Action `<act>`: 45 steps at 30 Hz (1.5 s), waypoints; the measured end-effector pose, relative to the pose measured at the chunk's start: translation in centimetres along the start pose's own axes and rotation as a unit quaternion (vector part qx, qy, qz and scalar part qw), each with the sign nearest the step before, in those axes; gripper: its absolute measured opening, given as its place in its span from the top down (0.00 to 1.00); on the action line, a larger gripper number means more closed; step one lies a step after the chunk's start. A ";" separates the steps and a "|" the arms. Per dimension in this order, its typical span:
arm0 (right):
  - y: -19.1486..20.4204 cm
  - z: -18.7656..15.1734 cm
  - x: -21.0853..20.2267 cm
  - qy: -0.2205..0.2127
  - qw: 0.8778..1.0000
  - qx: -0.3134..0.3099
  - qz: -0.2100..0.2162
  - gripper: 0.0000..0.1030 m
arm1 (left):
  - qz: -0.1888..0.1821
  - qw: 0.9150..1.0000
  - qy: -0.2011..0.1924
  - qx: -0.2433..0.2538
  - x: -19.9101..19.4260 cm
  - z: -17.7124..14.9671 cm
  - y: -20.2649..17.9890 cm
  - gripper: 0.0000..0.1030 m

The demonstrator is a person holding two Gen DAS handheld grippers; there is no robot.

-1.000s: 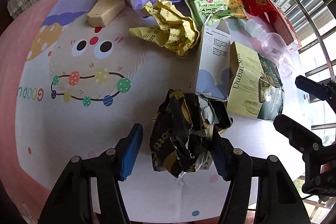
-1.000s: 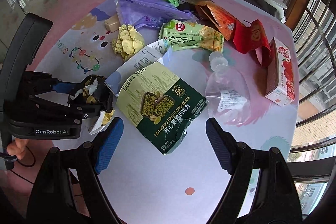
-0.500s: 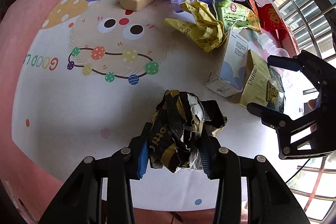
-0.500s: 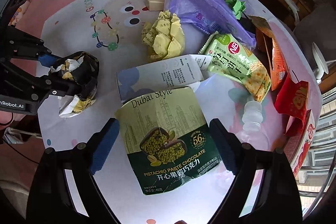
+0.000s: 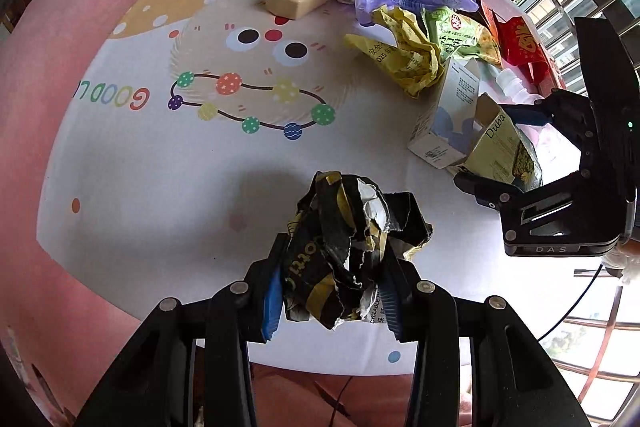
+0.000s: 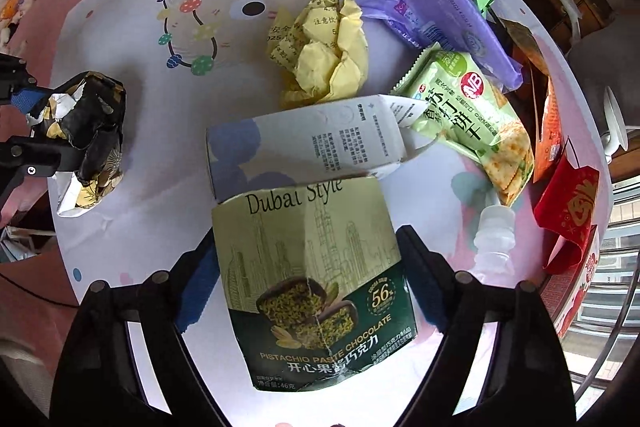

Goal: Collect trash
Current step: 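Carry the wrapper and box over the bin and open both grippers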

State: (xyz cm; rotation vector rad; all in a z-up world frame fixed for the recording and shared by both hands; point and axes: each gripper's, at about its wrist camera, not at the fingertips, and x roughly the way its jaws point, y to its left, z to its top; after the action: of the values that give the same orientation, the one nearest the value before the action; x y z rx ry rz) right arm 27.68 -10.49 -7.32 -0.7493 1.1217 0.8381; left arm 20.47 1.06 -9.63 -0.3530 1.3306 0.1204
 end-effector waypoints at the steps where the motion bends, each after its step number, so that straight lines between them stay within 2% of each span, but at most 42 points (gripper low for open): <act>1: 0.1 -0.2 -0.5 -0.006 1.000 0.007 0.003 0.25 | 0.001 1.000 -0.002 0.003 -0.4 0.0 -0.1 0.61; 6: 0.8 -1.9 -3.7 -0.041 0.996 0.072 0.012 0.28 | 0.003 0.999 -0.018 0.032 -3.2 -0.7 -0.5 0.61; 10: 1.9 -3.4 -6.7 -0.066 0.981 0.182 0.019 0.28 | 0.000 0.997 -0.033 0.073 -5.9 -1.7 -0.5 0.61; 12: 2.6 -4.7 -8.3 -0.083 0.967 0.242 0.020 0.28 | -0.004 0.994 -0.041 0.100 -7.2 -2.4 -0.5 0.61; 16: 6.0 -7.7 -12.2 -0.117 0.930 0.348 0.008 0.28 | -0.017 0.985 -0.049 0.163 -9.5 -4.2 0.2 0.61; 21: 12.8 -10.2 -14.6 -0.137 0.889 0.436 -0.033 0.28 | -0.035 0.967 -0.044 0.247 -11.0 -7.5 2.4 0.61; 24: 17.4 -11.3 -14.5 -0.136 0.866 0.478 -0.049 0.28 | -0.059 0.959 -0.035 0.274 -11.3 -9.9 4.4 0.61; 26: 20.3 -11.9 -13.9 -0.130 0.855 0.498 -0.060 0.28 | -0.067 0.954 -0.030 0.291 -11.0 -11.7 5.4 0.61; 29: 23.8 -13.0 -12.4 -0.110 0.838 0.530 -0.060 0.28 | -0.075 0.950 0.002 0.304 -9.9 -14.0 6.6 0.61; 34: 27.4 -15.5 -9.2 -0.078 0.812 0.576 -0.051 0.28 | -0.082 0.944 0.026 0.319 -8.2 -17.3 7.7 0.61; 38: 28.9 -18.3 -5.2 -0.059 0.775 0.628 -0.036 0.28 | -0.073 0.945 0.056 0.314 -4.5 -19.8 8.0 0.60; 45: 29.5 -24.2 6.3 -0.031 0.693 0.720 -0.025 0.27 | -0.034 0.948 0.086 0.305 5.9 -24.0 8.6 0.60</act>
State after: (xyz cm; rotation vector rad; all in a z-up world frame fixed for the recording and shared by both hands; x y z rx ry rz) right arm -7.50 -15.40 -22.51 0.5901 1.2885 -0.2379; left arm -2.85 0.79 -21.55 0.1208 1.4522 -0.3844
